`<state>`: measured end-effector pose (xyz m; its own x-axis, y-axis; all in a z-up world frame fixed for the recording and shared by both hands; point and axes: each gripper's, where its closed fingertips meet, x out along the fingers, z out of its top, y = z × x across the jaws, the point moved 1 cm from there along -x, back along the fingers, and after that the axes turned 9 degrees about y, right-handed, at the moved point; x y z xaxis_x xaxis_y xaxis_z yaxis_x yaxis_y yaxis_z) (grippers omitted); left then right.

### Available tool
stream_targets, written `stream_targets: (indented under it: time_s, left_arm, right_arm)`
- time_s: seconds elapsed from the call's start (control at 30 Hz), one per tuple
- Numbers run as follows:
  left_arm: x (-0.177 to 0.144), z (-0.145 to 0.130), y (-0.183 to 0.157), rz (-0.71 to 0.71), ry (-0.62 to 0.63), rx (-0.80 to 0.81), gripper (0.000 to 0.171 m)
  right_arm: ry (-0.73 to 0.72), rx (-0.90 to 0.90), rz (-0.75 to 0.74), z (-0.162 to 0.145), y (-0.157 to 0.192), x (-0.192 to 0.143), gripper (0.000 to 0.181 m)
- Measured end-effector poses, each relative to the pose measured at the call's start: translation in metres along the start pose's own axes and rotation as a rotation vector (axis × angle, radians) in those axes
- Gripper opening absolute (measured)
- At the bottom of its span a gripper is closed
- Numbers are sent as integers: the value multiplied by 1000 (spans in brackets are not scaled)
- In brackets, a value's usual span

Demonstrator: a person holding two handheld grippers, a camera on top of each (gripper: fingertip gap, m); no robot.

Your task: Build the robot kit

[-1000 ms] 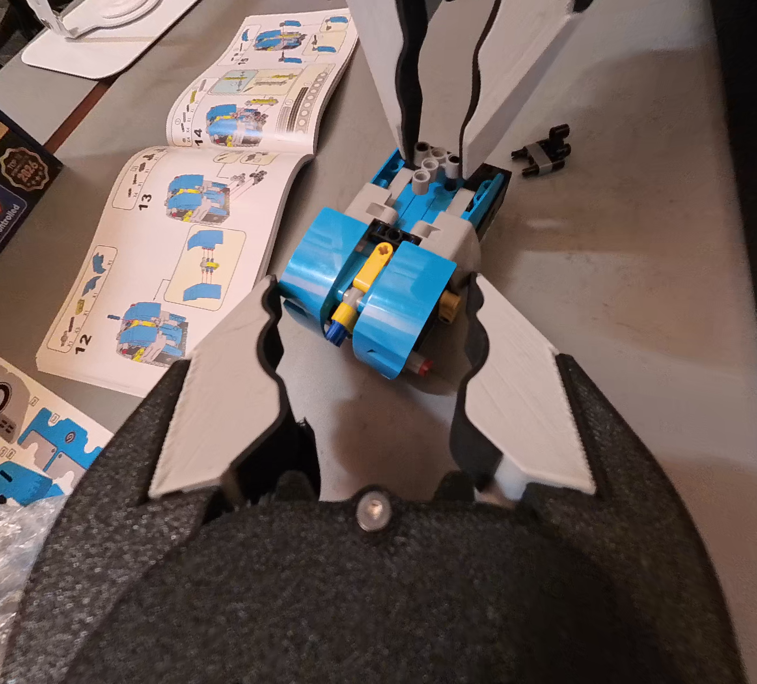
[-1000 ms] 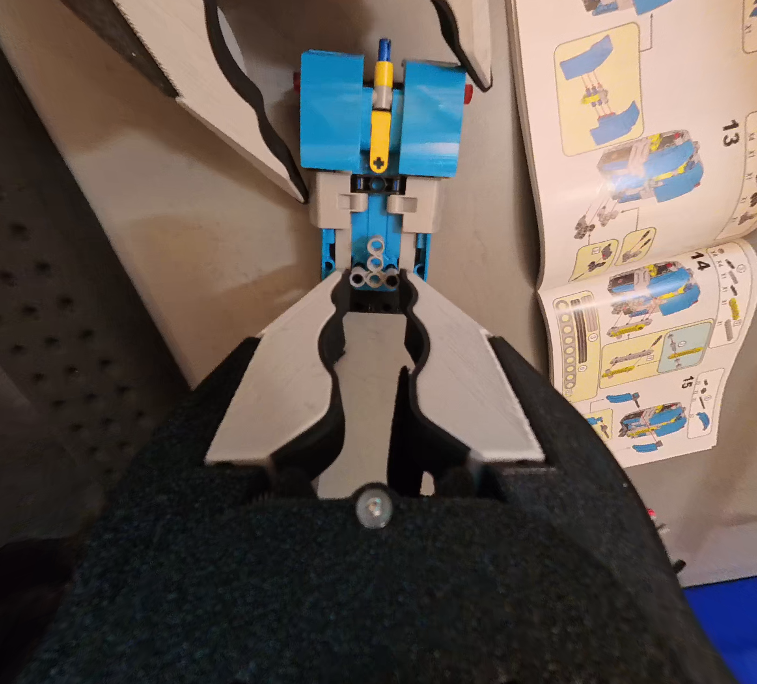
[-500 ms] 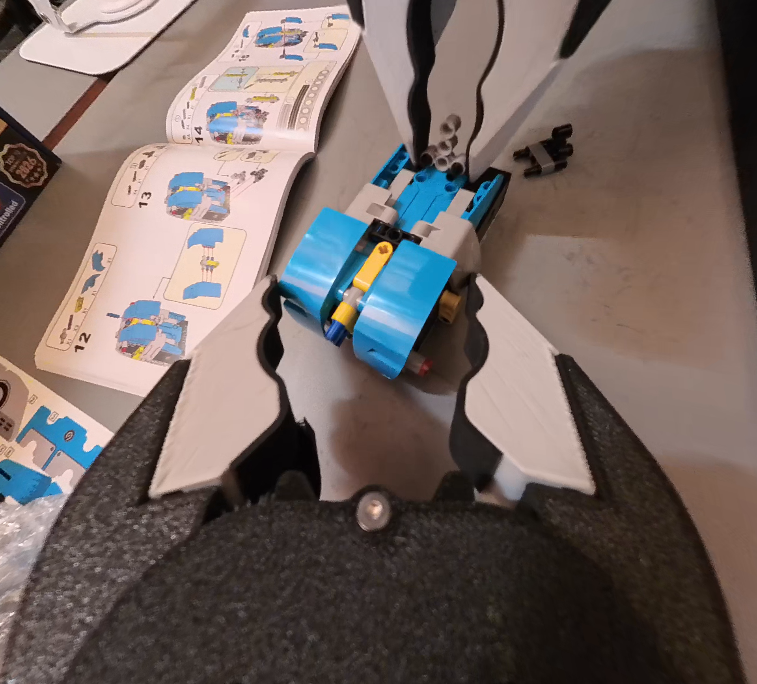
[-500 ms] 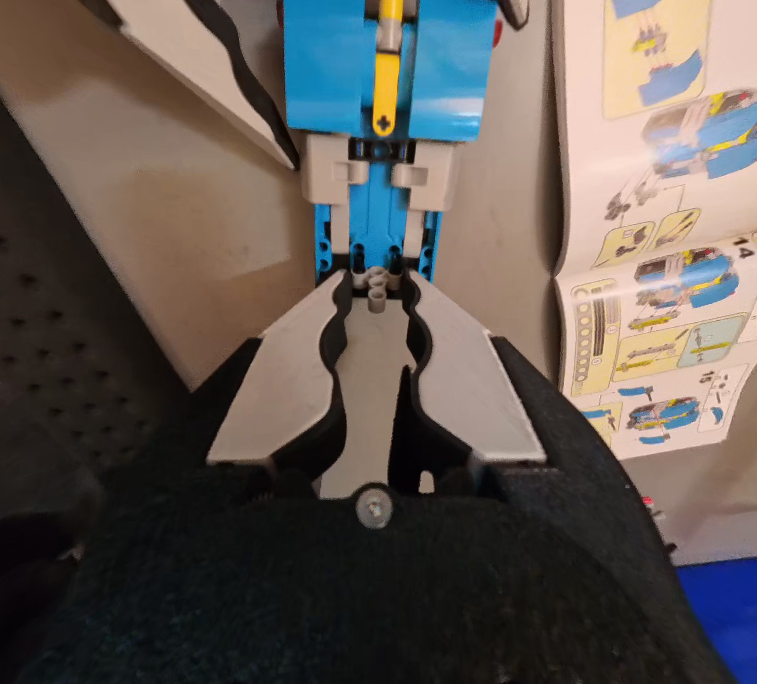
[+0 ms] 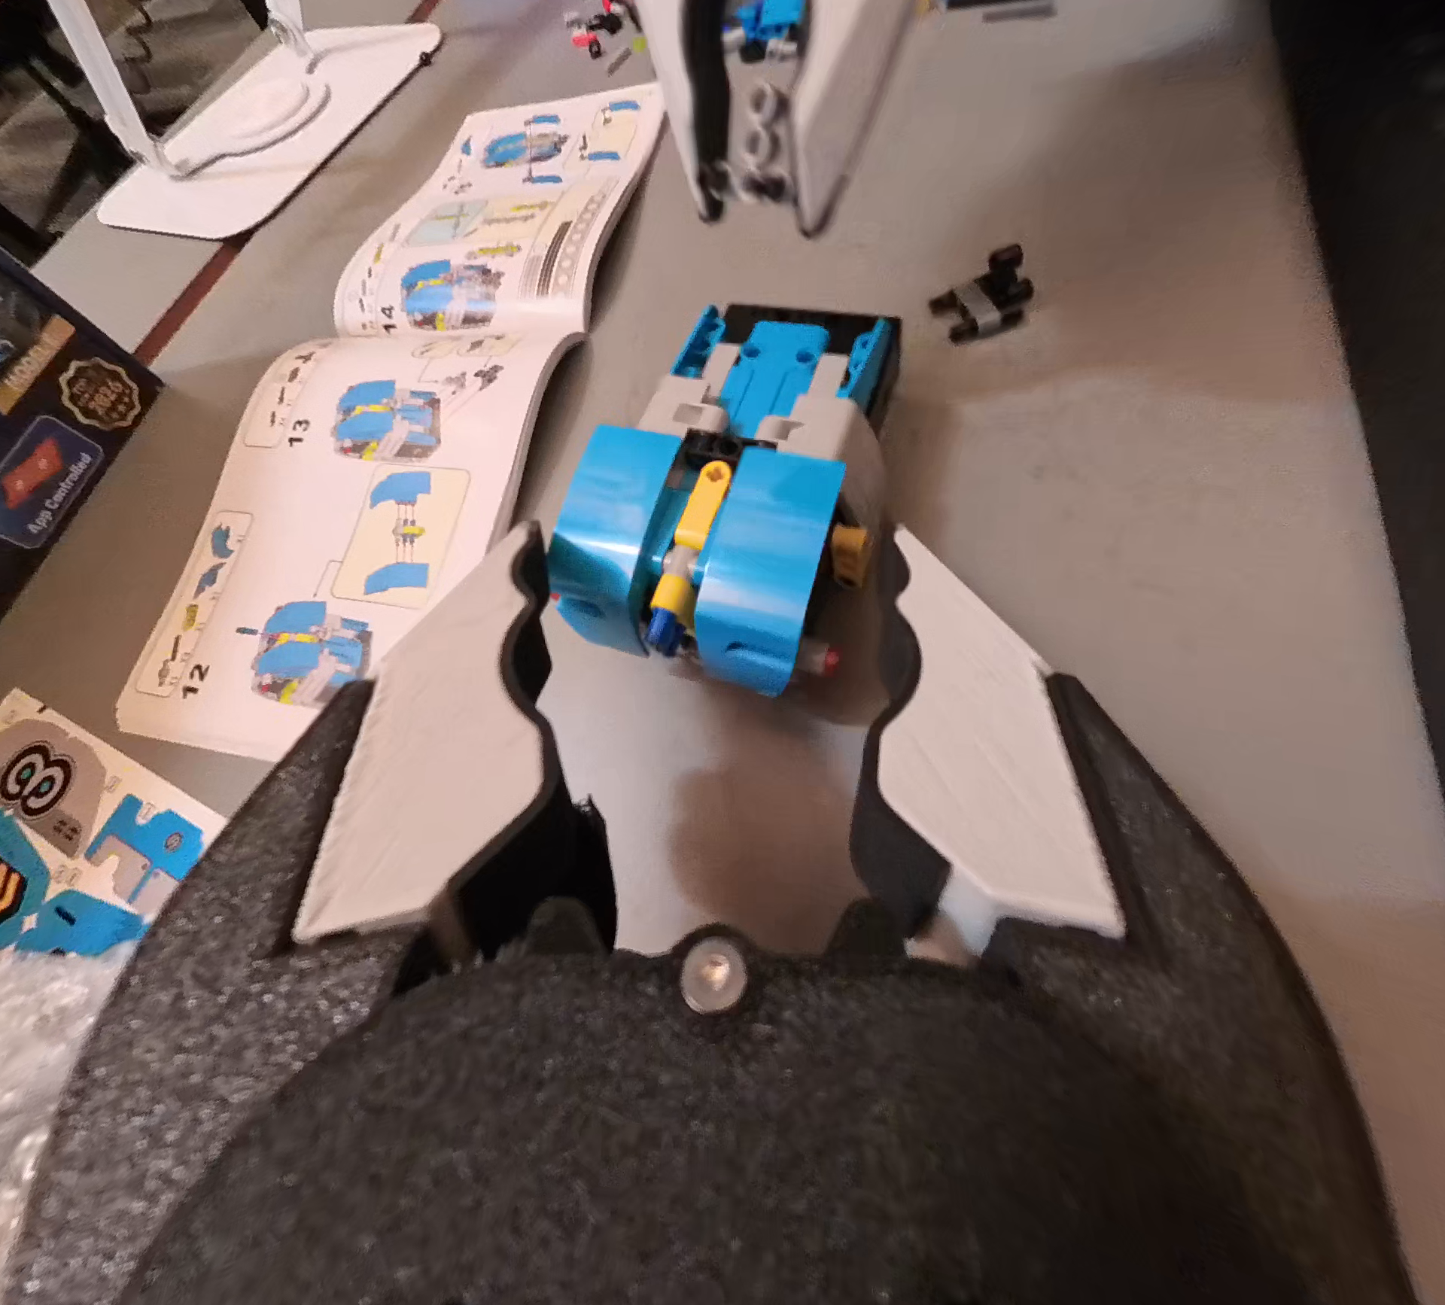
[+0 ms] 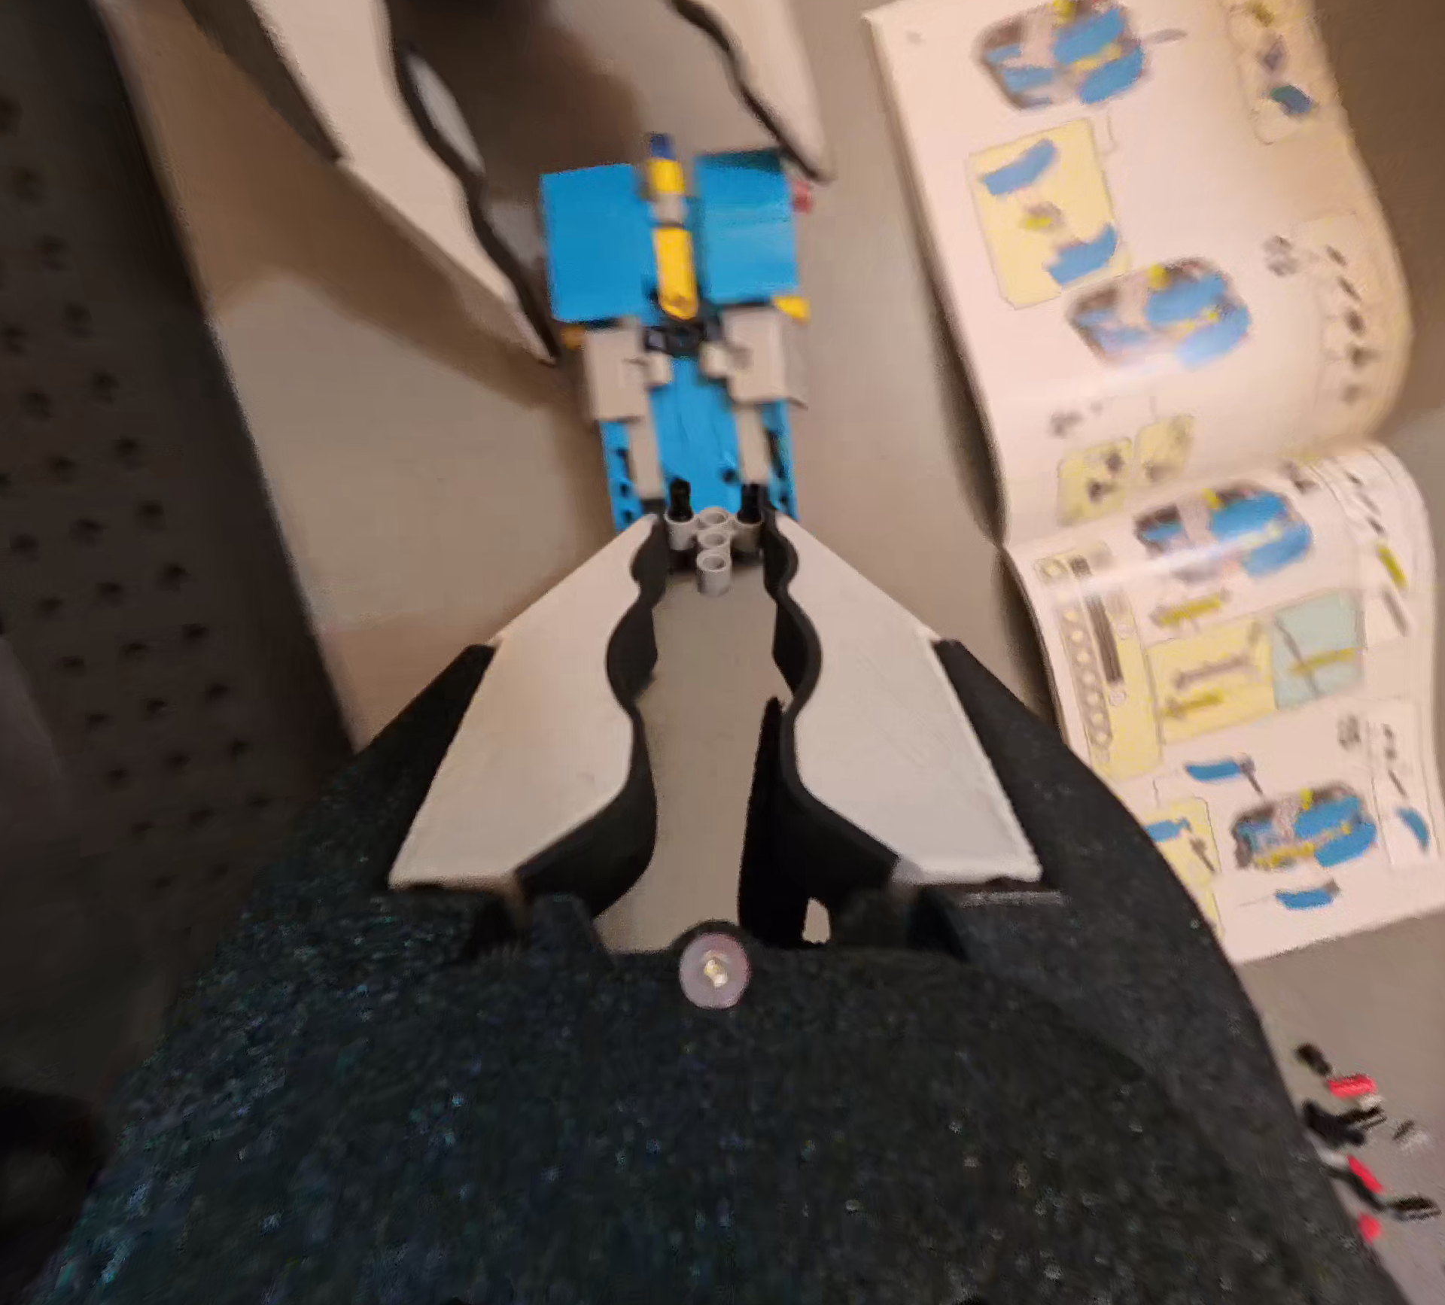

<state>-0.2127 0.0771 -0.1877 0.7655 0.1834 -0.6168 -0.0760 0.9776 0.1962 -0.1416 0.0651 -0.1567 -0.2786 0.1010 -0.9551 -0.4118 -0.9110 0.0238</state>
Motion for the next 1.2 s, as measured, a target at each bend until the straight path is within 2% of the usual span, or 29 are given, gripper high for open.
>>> stream_targets:
  time_s: [0.07, 0.13, 0.17, 0.23, 0.33, 0.37, 0.4, 0.47, 0.57, 0.6, 0.67, 0.77, 0.8, 0.83, 0.9, 1.0, 1.1, 1.2]
  left_arm:
    - [-1, -5, -1, 12, 22, 12, 84]
    - [-1, -6, -1, 18, 30, 6, 84]
    - [0, -5, 0, 12, 28, -3, 84]
    - [1, -3, -1, -13, 18, -21, 84]
    - [1, -2, -1, -31, 16, -34, 84]
    - [0, -2, -1, -36, 12, -38, 84]
    - [-1, -1, -2, -41, 5, -42, 84]
    - [-7, 3, -3, -59, -27, -61, 84]
    - [-18, 12, -1, -64, -106, -102, 83]
    - [-23, 16, 2, -62, -139, -118, 83]
    - [-31, 23, 9, -50, -204, -166, 83]
    - [-37, 26, 15, -82, -276, -260, 83]
    - [-38, 26, 17, -91, -289, -283, 84]
    - [-40, 26, 20, -91, -299, -302, 84]
    - [-45, 28, 28, -86, -341, -335, 85]
    - [-57, 31, 42, -57, -420, -390, 87]
    - [-54, 25, 48, -79, -406, -463, 89]
    - [-46, 28, 43, -163, -421, -557, 108]
  right_arm:
    - [-24, 90, -37, -27, -21, 5, 24]
    - [11, 167, -134, -63, -49, 17, 24]
    - [-15, 186, -115, -72, -52, 24, 24]
    - [-100, 218, -44, -75, -47, 35, 24]
    - [-150, 197, -41, -79, -44, 43, 24]
    - [-170, 178, -42, -79, -42, 42, 27]
    - [-158, 165, -44, -82, -41, 43, 42]
    - [-177, 115, -82, -74, -40, 34, 73]
    - [-304, -37, -28, -30, -12, 17, 91]
    - [-296, -93, -11, -19, -2, 22, 100]
    - [-169, -167, -32, -8, 4, 44, 104]
    - [12, -151, 27, -4, 5, 70, 101]
    - [52, -156, 25, -4, 2, 73, 92]
    - [55, -172, 9, -1, -1, 70, 68]
    - [70, -114, 52, -1, -1, 70, 66]
    - [-93, -5, 196, 4, 2, 61, 66]
    - [-302, 117, 349, 8, -1, 38, 66]
    - [-522, 196, 457, 20, -2, 11, 66]
